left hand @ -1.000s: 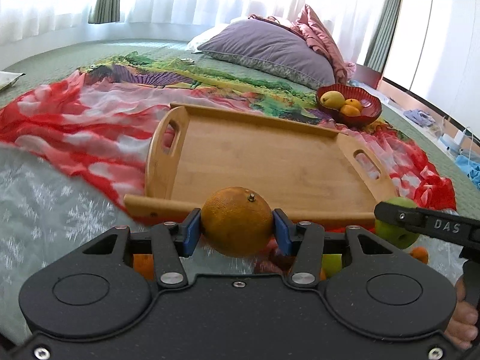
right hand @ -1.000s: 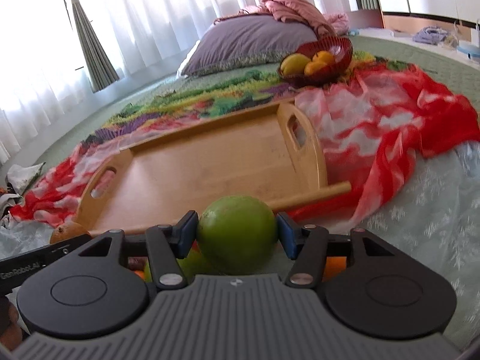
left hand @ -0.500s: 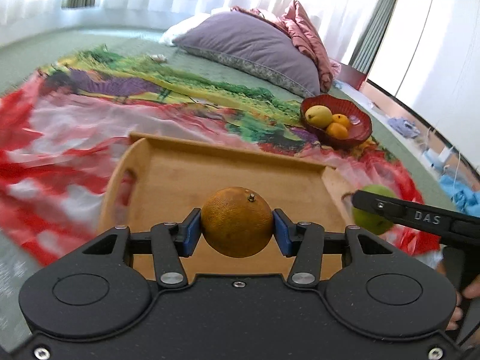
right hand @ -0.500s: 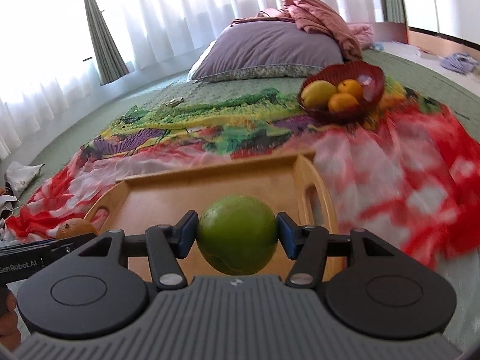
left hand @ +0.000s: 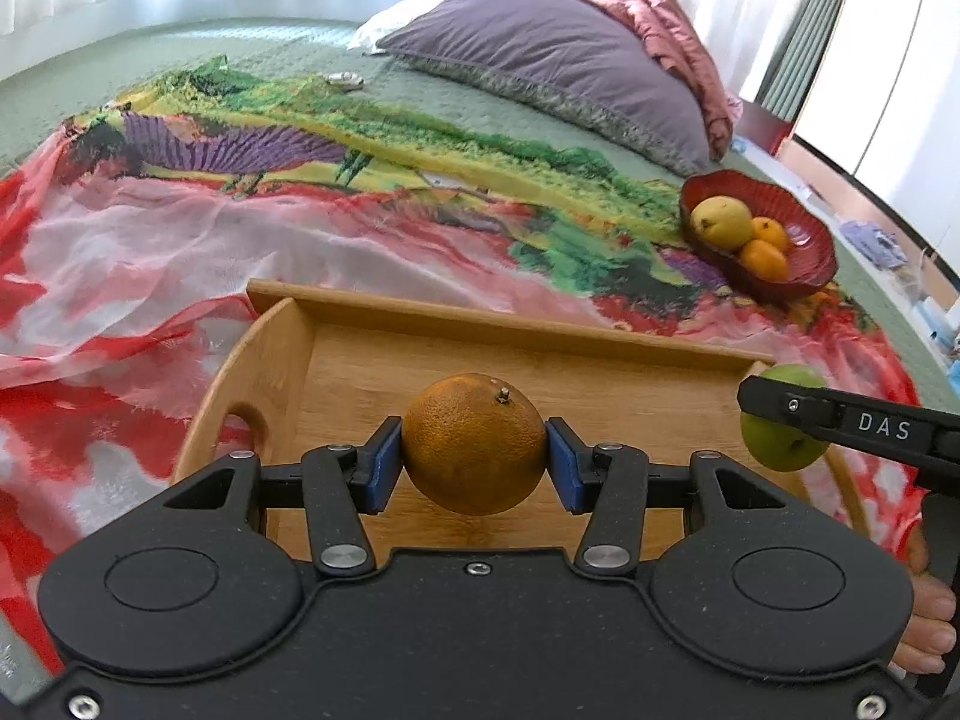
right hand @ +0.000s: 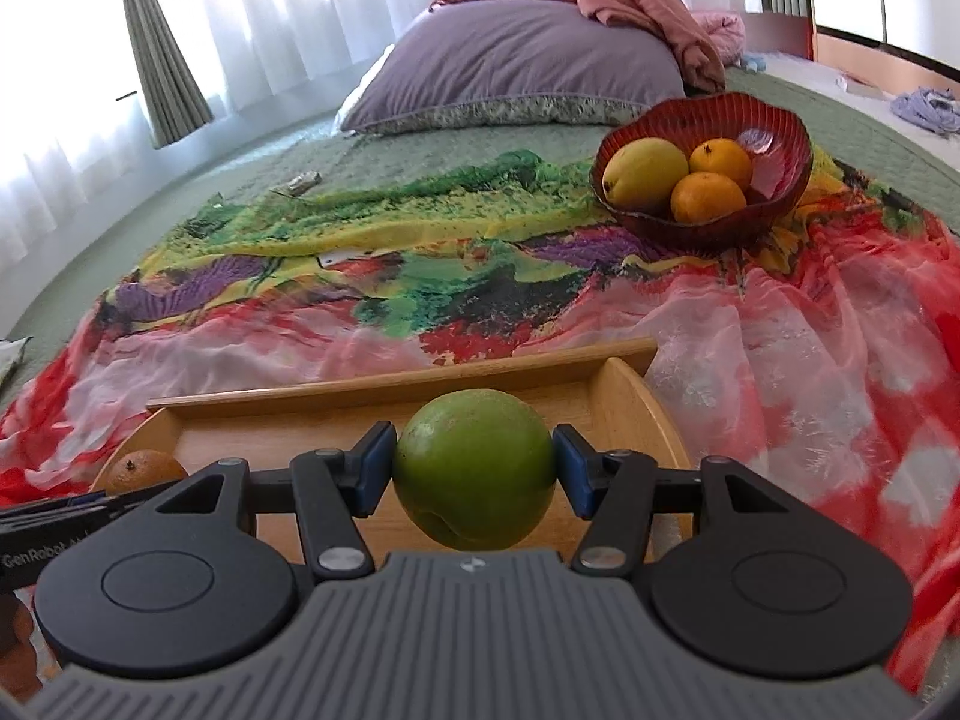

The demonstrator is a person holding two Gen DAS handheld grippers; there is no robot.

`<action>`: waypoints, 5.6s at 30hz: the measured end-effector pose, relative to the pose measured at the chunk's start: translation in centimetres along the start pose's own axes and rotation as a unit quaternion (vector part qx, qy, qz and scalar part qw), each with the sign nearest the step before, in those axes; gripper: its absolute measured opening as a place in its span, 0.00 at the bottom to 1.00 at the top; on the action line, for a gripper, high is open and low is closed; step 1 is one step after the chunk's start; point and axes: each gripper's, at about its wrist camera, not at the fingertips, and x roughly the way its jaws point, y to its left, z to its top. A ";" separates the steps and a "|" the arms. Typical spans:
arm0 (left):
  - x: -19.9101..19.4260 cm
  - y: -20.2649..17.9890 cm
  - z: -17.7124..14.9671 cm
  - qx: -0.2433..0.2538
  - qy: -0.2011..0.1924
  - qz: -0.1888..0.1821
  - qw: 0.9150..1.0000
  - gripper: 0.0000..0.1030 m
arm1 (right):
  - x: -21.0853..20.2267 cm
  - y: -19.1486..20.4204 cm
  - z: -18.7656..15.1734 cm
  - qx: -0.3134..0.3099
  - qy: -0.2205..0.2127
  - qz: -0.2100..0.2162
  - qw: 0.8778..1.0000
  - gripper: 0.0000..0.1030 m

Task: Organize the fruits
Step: 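Carry the brown orange and green apple onto the wooden tray with both grippers, then open both grippers to release the orange and apple on the tray, then grasp a tangerine with the left gripper while the right grasps the second green apple, then carry the tangerine and green apple onto the tray with both grippers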

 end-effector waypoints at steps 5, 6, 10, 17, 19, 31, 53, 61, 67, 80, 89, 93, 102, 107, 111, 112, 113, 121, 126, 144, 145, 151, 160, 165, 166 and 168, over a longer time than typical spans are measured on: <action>1.7 0.1 -0.1 0.005 0.005 0.006 1.000 0.46 | 1.6 0.2 -0.1 -0.008 0.010 -0.012 1.000 0.58; 1.9 0.1 0.0 0.006 0.006 0.006 1.000 0.46 | 1.9 0.3 -0.2 -0.011 0.012 -0.013 1.000 0.58; 2.2 0.1 0.0 0.005 0.004 -0.001 1.000 0.46 | 2.5 0.4 -0.3 -0.015 0.017 -0.014 1.000 0.58; 2.7 0.0 -0.1 0.008 0.004 0.000 1.000 0.46 | 3.0 0.6 -0.4 -0.021 0.022 -0.017 0.999 0.58; 2.7 0.0 -0.1 0.007 0.003 -0.001 1.000 0.46 | 3.1 0.6 -0.5 -0.023 0.024 -0.018 0.999 0.58; 2.8 -0.1 -0.1 0.016 0.002 -0.002 1.000 0.46 | 3.2 0.5 -0.5 -0.020 0.023 -0.015 0.999 0.59; -2.2 0.6 -0.9 0.032 -0.020 -0.023 0.999 0.85 | 0.0 0.2 -1.2 -0.036 -0.008 -0.003 0.999 0.87; -6.0 1.5 -4.2 0.038 -0.040 -0.009 0.998 0.96 | -4.0 -0.2 -3.3 -0.059 -0.030 0.014 0.998 0.91; -8.6 1.6 -6.5 0.051 -0.058 -0.001 0.997 0.96 | -7.6 0.1 -5.2 -0.089 -0.062 0.026 0.994 0.96; -14.0 1.8 -11.8 0.055 -0.096 0.002 0.994 0.98 | -13.5 1.1 -10.9 -0.155 -0.104 0.038 0.982 1.00; -16.4 2.2 -15.3 0.076 -0.115 0.011 0.990 1.00 | -15.4 2.0 -14.6 -0.183 -0.113 0.051 0.975 1.00; -16.8 2.6 -16.4 0.074 -0.115 0.017 0.990 1.00 | -15.7 2.6 -16.4 -0.205 -0.116 0.045 0.971 1.00; -16.5 3.7 -18.1 0.069 -0.106 0.031 0.992 1.00 | -15.6 3.2 -19.0 -0.216 -0.103 0.048 0.970 1.00; -16.2 3.9 -19.0 0.071 -0.101 0.044 0.991 1.00 | -15.4 3.4 -20.1 -0.227 -0.097 0.047 0.968 1.00; -16.1 4.2 -19.3 0.070 -0.098 0.042 0.992 1.00 | -15.2 3.7 -20.7 -0.243 -0.098 0.044 0.964 1.00; -16.0 4.2 -19.3 0.068 -0.097 0.041 0.992 1.00 | -15.2 3.8 -20.8 -0.246 -0.098 0.043 0.963 1.00; -16.0 4.4 -19.3 0.067 -0.096 0.040 0.992 1.00 | -15.1 3.9 -20.9 -0.249 -0.099 0.044 0.962 1.00; -15.7 4.9 -19.5 0.063 -0.082 0.038 0.994 0.82 | -15.2 4.6 -21.7 -0.266 -0.108 0.040 0.957 0.99; -15.7 4.9 -19.6 0.070 -0.082 0.045 0.993 0.70 | -15.2 4.8 -21.7 -0.265 -0.107 0.039 0.958 0.91; -15.5 5.4 -19.5 0.075 -0.080 0.058 0.992 0.44 | -14.5 5.6 -21.4 -0.254 -0.092 0.043 0.962 0.72; -15.5 5.4 -19.5 0.075 -0.080 0.058 0.992 0.44 | -14.5 5.5 -21.4 -0.253 -0.092 0.043 0.962 0.72; -15.3 5.4 -19.5 0.077 -0.082 0.061 0.992 0.39 | -14.2 5.1 -21.0 -0.234 -0.084 0.055 0.967 0.70; -16.5 4.4 -18.9 0.084 -0.110 0.076 0.987 0.36 | -14.5 4.3 -19.7 -0.196 -0.058 0.085 0.975 0.57; -17.0 3.5 -17.3 0.084 -0.121 0.063 0.987 0.36 | -15.3 4.0 -18.8 -0.177 -0.071 0.082 0.978 0.57; -17.0 3.3 -17.0 0.085 -0.122 0.061 0.987 0.36 | -15.4 3.9 -18.6 -0.173 -0.074 0.081 0.979 0.57; -16.8 2.8 -16.3 0.090 -0.126 0.054 0.986 0.36 | -15.5 3.7 -18.0 -0.165 -0.081 0.076 0.980 0.57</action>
